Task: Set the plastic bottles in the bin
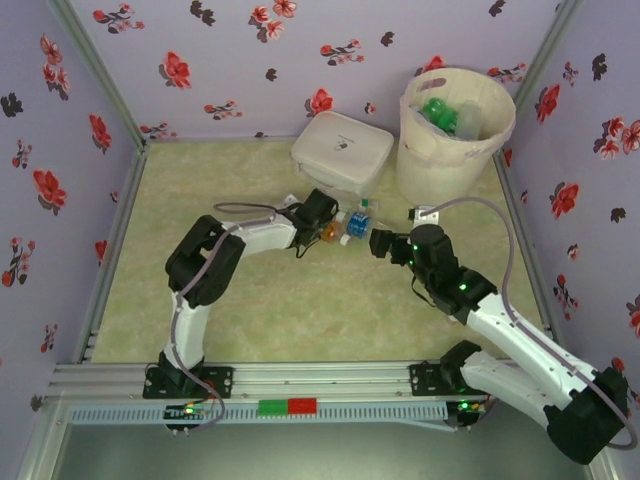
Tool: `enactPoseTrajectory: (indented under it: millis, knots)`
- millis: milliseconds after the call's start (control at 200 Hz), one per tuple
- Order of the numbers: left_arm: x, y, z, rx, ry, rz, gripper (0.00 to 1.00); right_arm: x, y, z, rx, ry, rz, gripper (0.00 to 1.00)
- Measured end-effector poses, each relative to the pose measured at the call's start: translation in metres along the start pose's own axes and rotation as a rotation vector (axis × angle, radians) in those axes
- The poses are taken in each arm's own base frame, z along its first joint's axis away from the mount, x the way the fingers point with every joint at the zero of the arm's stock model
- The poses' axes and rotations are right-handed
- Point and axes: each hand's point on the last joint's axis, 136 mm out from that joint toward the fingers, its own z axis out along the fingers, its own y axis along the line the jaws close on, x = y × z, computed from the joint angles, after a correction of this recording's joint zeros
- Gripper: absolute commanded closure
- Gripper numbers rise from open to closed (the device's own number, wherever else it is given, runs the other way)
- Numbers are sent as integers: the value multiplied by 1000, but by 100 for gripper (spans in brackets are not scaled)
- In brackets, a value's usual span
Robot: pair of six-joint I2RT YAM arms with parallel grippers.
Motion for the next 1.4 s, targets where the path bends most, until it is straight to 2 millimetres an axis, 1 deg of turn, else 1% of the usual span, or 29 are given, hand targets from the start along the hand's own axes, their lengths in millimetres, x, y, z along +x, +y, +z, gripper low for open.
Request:
enactPoseTrajectory:
  millis: [155, 275, 355, 535, 710, 765, 845, 1005, 1140, 1210, 1285, 1400]
  knots:
    - [-4, 6, -6, -5, -13, 40, 65, 5, 6, 3, -33, 19, -2, 0]
    - [-11, 8, -22, 13, -28, 88, 66, 10, 10, 8, -52, 43, -13, 0]
    - [-19, 1, -37, 59, -42, 118, 66, 12, 17, 10, -87, 54, -26, 0]
    - [-37, -22, -80, 202, -87, 200, 67, 15, 42, 14, -216, 77, -54, 0]
    - [-49, -34, -116, 321, -121, 279, 67, 31, 66, 24, -343, 155, -70, 0]
    - [-49, -37, -124, 354, -120, 301, 67, 36, 75, 28, -390, 187, -73, 1]
    - [-47, -40, -134, 399, -109, 326, 66, 42, 90, 34, -458, 228, -78, 4]
    - [-37, -42, -149, 482, -54, 355, 65, 43, 118, 45, -579, 283, -80, 21]
    - [-28, -37, -156, 533, -11, 360, 64, 42, 137, 55, -657, 310, -78, 34]
    - [-26, -35, -160, 552, -3, 359, 64, 43, 144, 58, -694, 328, -75, 35]
    - [-27, -33, -165, 568, -2, 357, 64, 46, 152, 59, -739, 346, -69, 33]
    - [-28, -37, -173, 600, -1, 352, 64, 48, 160, 58, -796, 363, -51, 32]
